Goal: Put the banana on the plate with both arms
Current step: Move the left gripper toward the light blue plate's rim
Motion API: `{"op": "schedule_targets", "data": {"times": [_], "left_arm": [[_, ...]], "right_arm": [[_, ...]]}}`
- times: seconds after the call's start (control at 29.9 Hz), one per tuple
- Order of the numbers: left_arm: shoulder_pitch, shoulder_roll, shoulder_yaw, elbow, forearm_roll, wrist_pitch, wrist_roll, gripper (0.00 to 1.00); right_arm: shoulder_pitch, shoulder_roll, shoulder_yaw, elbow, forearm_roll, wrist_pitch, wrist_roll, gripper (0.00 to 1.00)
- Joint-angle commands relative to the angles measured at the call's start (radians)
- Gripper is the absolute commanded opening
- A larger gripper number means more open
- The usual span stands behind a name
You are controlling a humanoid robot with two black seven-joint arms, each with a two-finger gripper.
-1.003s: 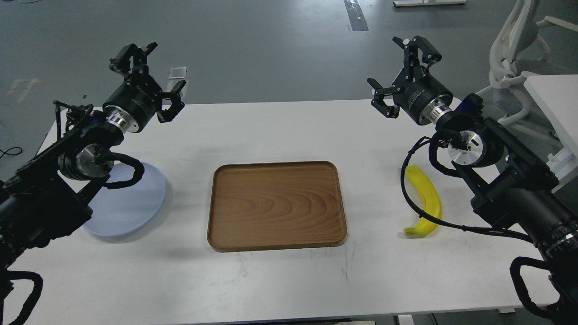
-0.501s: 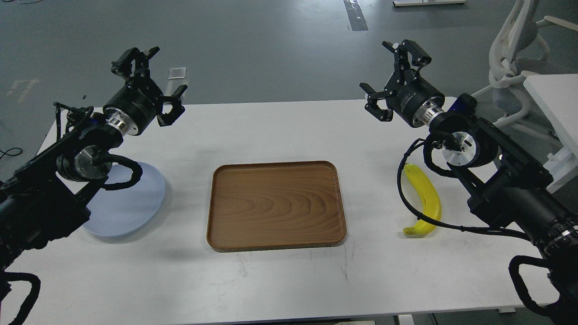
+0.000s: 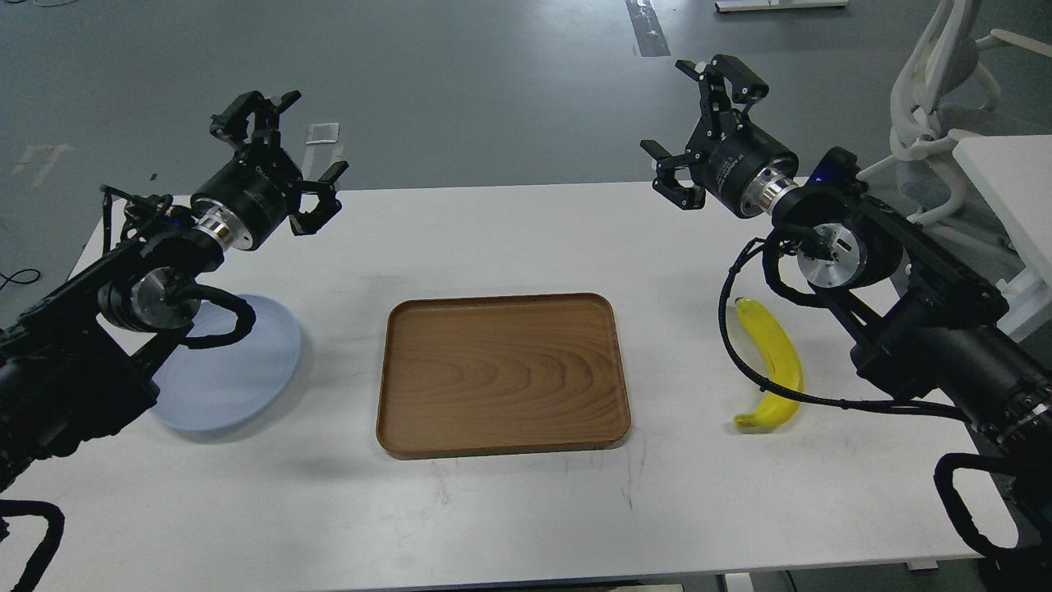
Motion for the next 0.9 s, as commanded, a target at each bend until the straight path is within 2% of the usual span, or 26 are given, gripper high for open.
{"op": "schedule_targets", "data": {"times": [0.0, 0.3, 0.47, 0.6, 0.7, 0.77, 0.87], "left_arm": [[-0.001, 0.004, -0.001, 0.001, -0.001, 0.001, -0.003, 0.98], [0.002, 0.009, -0.006, -0.016, -0.009, -0.004, -0.003, 0.98], [-0.006, 0.008, 0.0, -0.022, 0.0, 0.001, 0.002, 0.98], [0.0, 0.005, 0.002, -0.026, 0.0, -0.004, 0.004, 0.98], [0.011, 0.006, 0.003, -0.023, 0.002, -0.013, 0.03, 0.98], [0.014, 0.005, 0.002, -0.023, 0.0, -0.028, 0.071, 0.98], [0.029, 0.001, 0.002, -0.026, 0.002, -0.025, 0.076, 0.98]], "right_arm": [[-0.001, 0.0, -0.011, 0.029, 0.0, -0.025, 0.001, 0.99], [0.057, -0.099, -0.061, 0.092, -0.001, -0.03, -0.002, 0.99], [0.066, -0.081, -0.101, 0.083, -0.001, -0.053, -0.002, 0.99], [0.049, -0.014, -0.103, 0.057, -0.003, -0.088, -0.002, 0.99], [0.046, -0.001, -0.092, 0.049, -0.003, -0.097, -0.002, 0.99], [0.046, 0.003, -0.094, 0.051, -0.003, -0.097, -0.002, 0.99], [0.046, 0.023, -0.095, 0.048, -0.004, -0.097, -0.002, 0.99]]}}
